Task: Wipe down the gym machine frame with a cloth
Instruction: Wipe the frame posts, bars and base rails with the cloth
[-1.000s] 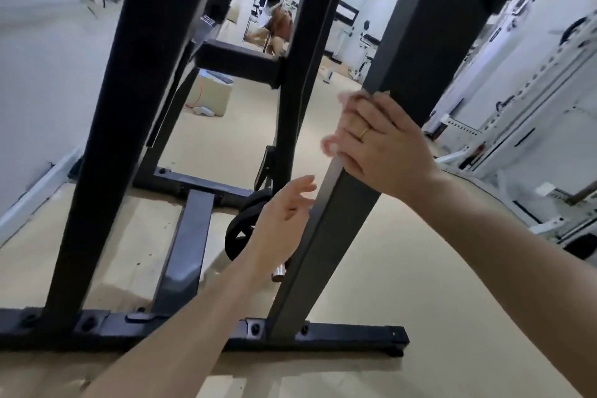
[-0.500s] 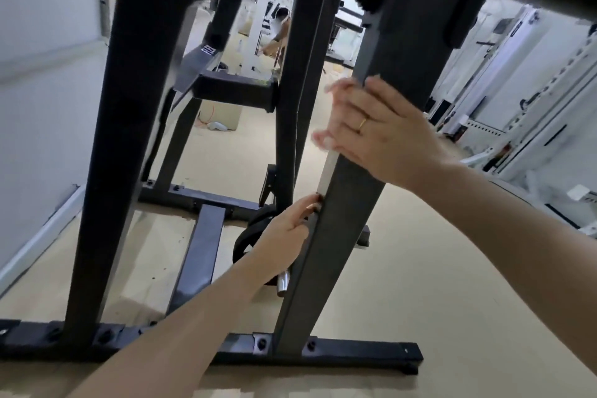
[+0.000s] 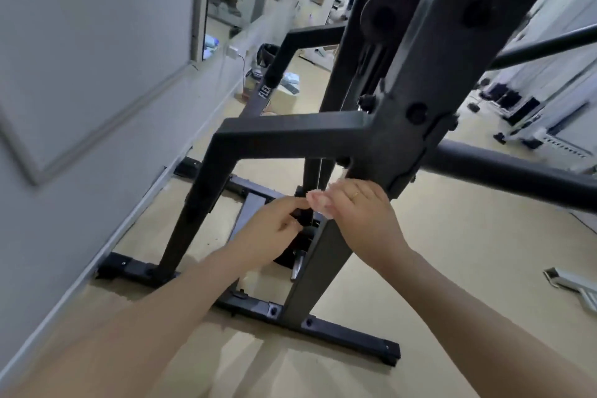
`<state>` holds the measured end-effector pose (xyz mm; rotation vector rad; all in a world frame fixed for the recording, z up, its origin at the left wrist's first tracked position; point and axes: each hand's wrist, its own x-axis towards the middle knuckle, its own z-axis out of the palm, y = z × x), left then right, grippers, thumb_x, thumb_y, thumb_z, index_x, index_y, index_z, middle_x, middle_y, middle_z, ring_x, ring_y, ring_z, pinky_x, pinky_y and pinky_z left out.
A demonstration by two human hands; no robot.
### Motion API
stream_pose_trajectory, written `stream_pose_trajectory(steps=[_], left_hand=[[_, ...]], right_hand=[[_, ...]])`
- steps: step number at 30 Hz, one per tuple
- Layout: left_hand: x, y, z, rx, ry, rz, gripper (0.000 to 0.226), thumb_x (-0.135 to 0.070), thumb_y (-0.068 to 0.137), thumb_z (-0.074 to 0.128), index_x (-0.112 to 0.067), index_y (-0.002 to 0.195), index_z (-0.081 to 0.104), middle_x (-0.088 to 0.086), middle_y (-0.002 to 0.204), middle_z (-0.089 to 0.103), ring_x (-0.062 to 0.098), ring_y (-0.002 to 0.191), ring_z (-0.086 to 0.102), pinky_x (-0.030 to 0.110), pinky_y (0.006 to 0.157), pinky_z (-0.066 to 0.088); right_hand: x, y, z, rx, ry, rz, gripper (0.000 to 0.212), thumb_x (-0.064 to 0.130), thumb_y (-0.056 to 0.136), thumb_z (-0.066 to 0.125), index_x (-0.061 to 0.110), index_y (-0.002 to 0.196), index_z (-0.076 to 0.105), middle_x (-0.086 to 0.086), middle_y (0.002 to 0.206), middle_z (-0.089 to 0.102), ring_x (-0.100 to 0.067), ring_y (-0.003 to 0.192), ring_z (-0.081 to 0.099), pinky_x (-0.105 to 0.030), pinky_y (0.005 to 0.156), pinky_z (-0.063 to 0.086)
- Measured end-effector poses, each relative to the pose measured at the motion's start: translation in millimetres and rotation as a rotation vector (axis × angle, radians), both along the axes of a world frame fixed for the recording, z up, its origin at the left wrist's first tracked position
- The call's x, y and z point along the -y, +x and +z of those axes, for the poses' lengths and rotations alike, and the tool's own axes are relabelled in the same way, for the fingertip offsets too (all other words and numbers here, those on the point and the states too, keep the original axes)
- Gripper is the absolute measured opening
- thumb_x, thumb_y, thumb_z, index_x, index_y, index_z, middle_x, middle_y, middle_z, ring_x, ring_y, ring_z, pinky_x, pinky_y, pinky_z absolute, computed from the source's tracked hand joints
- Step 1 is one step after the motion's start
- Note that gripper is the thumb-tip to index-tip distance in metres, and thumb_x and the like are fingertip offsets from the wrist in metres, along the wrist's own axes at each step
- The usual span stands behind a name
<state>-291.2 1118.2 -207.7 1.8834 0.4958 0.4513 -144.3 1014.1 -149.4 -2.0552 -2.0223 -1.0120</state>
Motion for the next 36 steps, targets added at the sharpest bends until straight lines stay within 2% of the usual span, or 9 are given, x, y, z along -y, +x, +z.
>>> stream_pose_trajectory(steps=[4,7,10,12,15,19,23,29,36], left_hand=[[-12,-14,83,0.178,0.346,0.229,0.034,0.001,0.085,0.047,-0.012,0.112,0.063,-0.006,0.1,0.06,0.0,0.086,0.055,0.021,0.081,0.045],[-32,-4,115,0.133,0.588,0.437,0.036,-0.007,0.083,0.057,-0.005,0.119,0.06,0.012,0.118,0.061,0.024,0.107,0.057,0.032,0.093,0.041],[-56,6,119,-0.097,0.515,0.369,0.062,-0.024,0.082,0.071,-0.008,0.136,0.046,0.014,0.14,0.046,0.032,0.127,0.044,0.047,0.106,0.035],[-68,8,118,-0.278,0.467,0.318,0.073,-0.032,0.083,0.07,-0.016,0.145,0.035,0.008,0.15,0.034,0.027,0.135,0.034,0.044,0.112,0.028],[-78,1,108,-0.427,0.512,0.235,0.073,-0.027,0.084,0.067,-0.018,0.147,0.03,0.004,0.149,0.035,0.025,0.134,0.035,0.041,0.111,0.029],[-93,-7,93,-0.384,0.6,0.169,0.072,-0.017,0.079,0.072,-0.012,0.143,0.038,0.01,0.143,0.043,0.031,0.13,0.04,0.045,0.107,0.035],[-117,-4,102,-0.367,0.613,0.093,0.063,-0.026,0.078,0.073,-0.012,0.135,0.049,0.009,0.13,0.054,0.029,0.119,0.046,0.04,0.101,0.038],[-147,7,128,-0.468,0.804,-0.239,0.057,-0.036,0.076,0.074,-0.015,0.124,0.051,0.004,0.116,0.053,0.021,0.107,0.049,0.031,0.088,0.043],[-169,2,128,-0.374,0.451,-0.388,0.052,-0.025,0.077,0.075,-0.018,0.124,0.053,0.001,0.114,0.054,0.018,0.104,0.053,0.026,0.085,0.044]], right_hand=[[-16,-21,83,-0.168,0.159,0.097,0.021,0.024,0.094,0.056,0.01,0.092,0.071,-0.005,0.088,0.07,-0.026,0.088,0.064,-0.031,0.084,0.038],[-24,-20,122,-0.03,0.251,0.164,0.022,0.009,0.088,0.062,0.006,0.11,0.061,-0.014,0.107,0.068,-0.028,0.109,0.053,-0.038,0.099,0.037],[-36,-19,111,0.08,0.131,0.032,0.037,0.008,0.088,0.057,0.002,0.124,0.055,-0.019,0.127,0.06,-0.034,0.124,0.049,-0.044,0.111,0.028],[-39,-21,87,0.093,-0.103,-0.15,0.049,0.013,0.083,0.059,0.0,0.129,0.055,-0.02,0.133,0.056,-0.033,0.127,0.05,-0.042,0.112,0.027],[-45,-29,73,0.011,-0.247,-0.301,0.051,0.015,0.087,0.033,-0.003,0.131,0.055,-0.02,0.135,0.054,-0.031,0.125,0.053,-0.038,0.11,0.025],[-74,-45,73,-0.076,-0.332,-0.387,0.06,0.022,0.084,0.023,0.002,0.129,0.057,-0.015,0.133,0.057,-0.029,0.124,0.054,-0.04,0.109,0.026],[-104,-53,77,-0.159,-0.542,-0.378,0.073,0.04,0.09,0.003,0.005,0.143,0.04,-0.013,0.149,0.04,-0.031,0.139,0.031,-0.044,0.114,0.006],[-92,-50,79,-0.241,-0.302,-0.629,0.053,0.029,0.094,0.027,-0.001,0.121,0.063,-0.017,0.123,0.063,-0.033,0.121,0.055,-0.042,0.106,0.039],[-138,-53,96,-0.353,-0.516,-0.586,0.035,0.032,0.1,0.031,0.014,0.111,0.059,-0.006,0.111,0.063,-0.028,0.106,0.054,-0.04,0.098,0.033]])
